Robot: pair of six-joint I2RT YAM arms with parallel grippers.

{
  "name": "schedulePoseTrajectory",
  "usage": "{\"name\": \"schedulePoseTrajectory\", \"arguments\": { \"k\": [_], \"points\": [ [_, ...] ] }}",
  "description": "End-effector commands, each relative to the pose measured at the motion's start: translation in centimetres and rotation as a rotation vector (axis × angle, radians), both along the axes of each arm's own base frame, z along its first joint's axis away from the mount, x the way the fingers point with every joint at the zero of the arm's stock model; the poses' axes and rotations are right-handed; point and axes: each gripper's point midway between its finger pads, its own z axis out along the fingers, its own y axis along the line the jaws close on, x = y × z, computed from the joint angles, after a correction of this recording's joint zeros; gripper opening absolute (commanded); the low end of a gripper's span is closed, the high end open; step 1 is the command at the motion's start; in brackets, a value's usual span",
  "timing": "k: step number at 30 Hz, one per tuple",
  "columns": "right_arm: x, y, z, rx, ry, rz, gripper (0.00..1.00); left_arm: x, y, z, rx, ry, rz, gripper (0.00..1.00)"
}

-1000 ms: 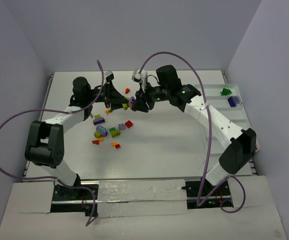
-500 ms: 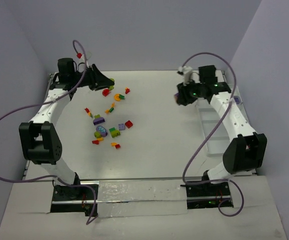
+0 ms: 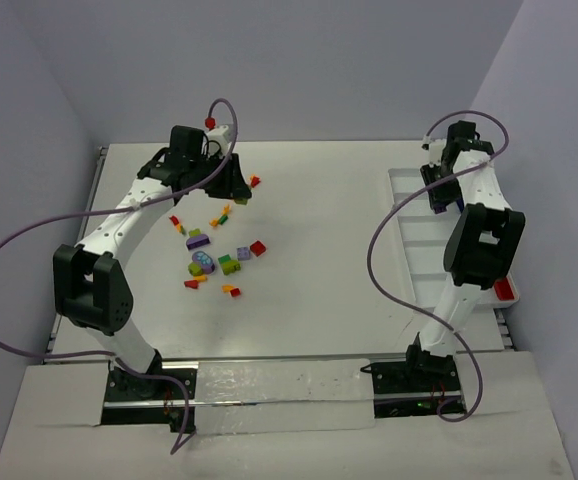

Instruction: Sort the legos into containers by color

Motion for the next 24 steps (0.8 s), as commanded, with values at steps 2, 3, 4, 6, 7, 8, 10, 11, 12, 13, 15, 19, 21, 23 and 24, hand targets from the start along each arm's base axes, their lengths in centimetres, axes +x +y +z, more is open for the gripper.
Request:
{"name": "schedulePoseTrajectory", "arguments": {
  "k": [2,3,4,6,7,8,10,11,12,13,15,19,21,23,24],
  "points": [
    [2.7,-3.0,-0.1,-0.098,-0.002,-0.072,0.00,0.9,1.0,1.6,0.048,-0.076,0.016,0.00],
    [3.4,-3.2,0.0,-0.104,-0.013,-0.077,0.00,0.8,1.0,1.5,0.051,-0.069,0.015,0.00],
    [3.9,-3.5,-0.4,-0.109,-0.010,-0.082,0.00,0.8,1.0,1.3,0.055,-0.065,0.011,0.00],
    [4.4,-4.0,-0.7,-0.117,-0.009,-0.088,0.00,0.8,1.0,1.3,0.062,-0.062,0.007,0.00],
    [4.6,-4.2,-1.1,-0.120,-0.004,-0.092,0.00,0.9,1.0,1.2,0.066,-0.062,0.007,0.00],
    [4.9,-4.5,-1.2,-0.122,-0.007,-0.097,0.00,0.9,1.1,1.2,0.070,-0.060,0.006,0.00],
    [5.0,-5.2,-1.7,-0.127,0.002,-0.107,0.00,0.9,1.1,1.0,0.078,-0.053,0.001,0.00],
    [5.2,-5.5,-1.9,-0.129,0.002,-0.111,0.00,0.8,1.2,0.7,0.083,-0.047,0.000,0.00],
    [5.2,-5.5,-2.2,-0.128,0.008,-0.111,0.00,0.8,1.2,0.7,0.088,-0.045,-0.001,0.00],
    [5.3,-6.0,-2.4,-0.128,0.004,-0.120,0.00,0.8,1.3,0.6,0.092,-0.044,-0.001,0.00],
    [5.3,-6.4,-3.1,-0.125,0.010,-0.125,0.00,0.8,1.4,0.5,0.100,-0.039,-0.001,0.00],
    [5.2,-7.1,-4.1,-0.124,0.023,-0.140,0.00,0.8,1.6,0.3,0.109,-0.041,0.005,0.00],
    [5.3,-7.5,-4.4,-0.127,0.017,-0.149,0.00,0.8,1.6,0.2,0.113,-0.039,0.005,0.00],
    [5.4,-8.1,-4.5,-0.129,0.006,-0.162,0.00,0.8,1.6,0.2,0.114,-0.038,0.004,0.00],
    [5.5,-8.3,-4.5,-0.131,0.004,-0.165,0.00,0.8,1.6,0.2,0.115,-0.037,0.004,0.00]
  ]
}}
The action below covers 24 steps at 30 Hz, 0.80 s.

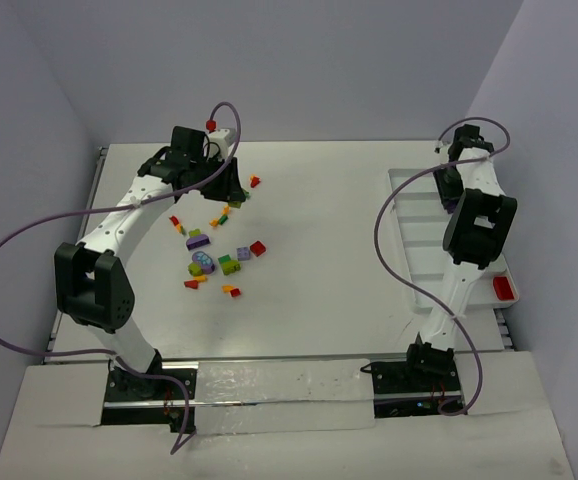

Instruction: Sort the legos into containers by color

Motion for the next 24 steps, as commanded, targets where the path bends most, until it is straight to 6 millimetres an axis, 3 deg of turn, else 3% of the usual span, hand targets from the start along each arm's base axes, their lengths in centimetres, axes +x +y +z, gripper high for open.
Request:
{"name": "schedulePoseTrajectory", "arguments": {
  "k": [1,9,12,14,15,16,20,24],
  "points": [
    [1.5,-1.7,0.8,-0.032,-0.064,-0.035,0.00,0.8,-0.1,1.4,0.005,-0.041,-0.008,0.00],
    [1.8,-3.5,0.1,-0.079,-0.062,-0.059,0.04,0.9,0.0,1.5,0.010,-0.049,-0.001,0.00],
    [1.9,-3.9,0.3,-0.102,-0.066,-0.065,0.13,0.8,0.0,1.4,0.008,-0.047,-0.007,0.00],
    [1.9,-4.2,0.6,-0.115,-0.074,-0.068,0.26,0.8,0.1,1.4,0.015,-0.048,-0.007,0.00],
    [1.9,-4.2,0.7,-0.120,-0.076,-0.072,0.27,0.8,0.1,1.4,0.017,-0.049,-0.009,0.00],
    [1.9,-4.3,0.9,-0.128,-0.077,-0.075,0.38,0.8,0.1,1.4,0.020,-0.049,-0.012,0.00],
    [1.7,-4.5,1.5,-0.142,-0.082,-0.077,0.55,0.7,0.0,1.7,0.017,-0.051,-0.019,0.00],
    [1.7,-4.1,2.8,-0.145,-0.107,-0.073,0.64,0.6,0.0,2.0,0.010,-0.065,-0.024,0.00]
  ]
}}
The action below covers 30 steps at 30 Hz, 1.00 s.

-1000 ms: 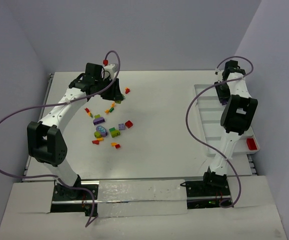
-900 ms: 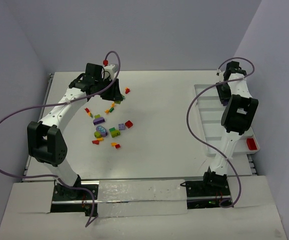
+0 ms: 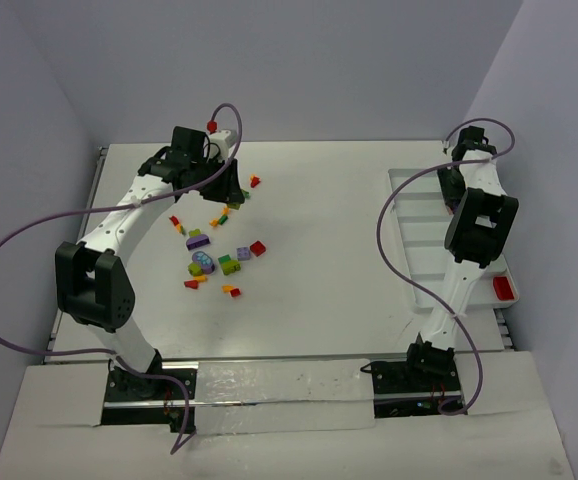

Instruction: Sort the legos into containers by color

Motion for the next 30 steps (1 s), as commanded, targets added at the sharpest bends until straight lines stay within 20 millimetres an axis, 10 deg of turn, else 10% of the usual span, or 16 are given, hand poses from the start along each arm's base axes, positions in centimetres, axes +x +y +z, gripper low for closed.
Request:
{"name": "schedulePoseTrajectory", "arguments": {
  "k": [1,7,19,30],
  "points": [
    [1.1,-0.6,3.9,-0.052,-0.095,-0.011,0.65,0.6,-0.3,2.3,-0.018,-0.070,-0.015,0.00],
    [1.2,3.3,7.9,0.045,-0.178,0.044,0.65,-0.8,-1.8,3.9,-0.113,-0.084,-0.102,0.00],
    [-5.8,35.4,20.2,0.788,-0.426,0.710,0.65,-6.2,-5.5,10.6,-0.675,0.158,-0.229,0.00],
    [-11.3,46.5,23.5,0.929,-0.502,1.033,0.70,-6.1,-4.7,13.7,-0.994,0.328,-0.122,0.00]
  ]
}}
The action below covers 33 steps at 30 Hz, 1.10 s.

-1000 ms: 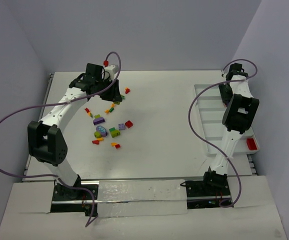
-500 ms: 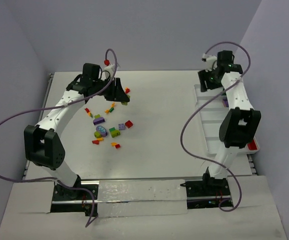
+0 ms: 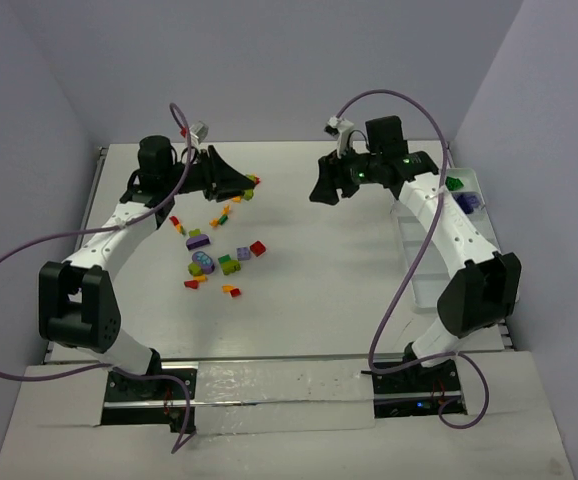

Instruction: Sort the legos into containers by color

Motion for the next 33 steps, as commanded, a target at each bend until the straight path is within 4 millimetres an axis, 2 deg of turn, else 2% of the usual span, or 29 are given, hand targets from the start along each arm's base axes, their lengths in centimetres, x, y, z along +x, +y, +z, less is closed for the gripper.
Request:
{"name": "schedulePoseTrajectory", "arguments": {
  "k": [1,6,10,12,14,16,23,28,33],
  "points": [
    [-1.8,4.0,3.9,0.072,-0.165,0.146,0.72,-2.2,-0.7,4.6,-0.199,0.003,-0.097,0.00],
    [-2.8,6.3,5.8,0.118,-0.234,0.203,0.85,-3.0,-1.3,4.2,-0.214,0.049,-0.127,0.00],
    [-3.7,9.0,6.9,0.138,-0.235,0.266,0.87,-3.5,-1.8,4.0,-0.216,0.070,-0.144,0.00],
    [-3.8,9.4,7.1,0.138,-0.242,0.275,0.88,-3.7,-2.0,4.0,-0.215,0.072,-0.150,0.00],
    [-4.3,10.8,7.5,0.145,-0.240,0.311,0.94,-4.0,-2.3,3.7,-0.213,0.082,-0.162,0.00],
    [-4.5,11.4,7.7,0.154,-0.236,0.328,1.00,-4.1,-2.4,3.5,-0.213,0.090,-0.166,0.00],
    [-4.8,12.8,8.0,0.146,-0.245,0.366,1.00,-4.5,-2.9,3.4,-0.211,0.095,-0.183,0.00],
    [-4.9,13.3,7.3,0.140,-0.253,0.398,0.98,-4.8,-3.1,3.2,-0.209,0.101,-0.190,0.00],
    [-5.2,13.3,6.9,0.129,-0.270,0.427,0.83,-4.7,-3.2,3.1,-0.209,0.104,-0.192,0.00]
  ]
}}
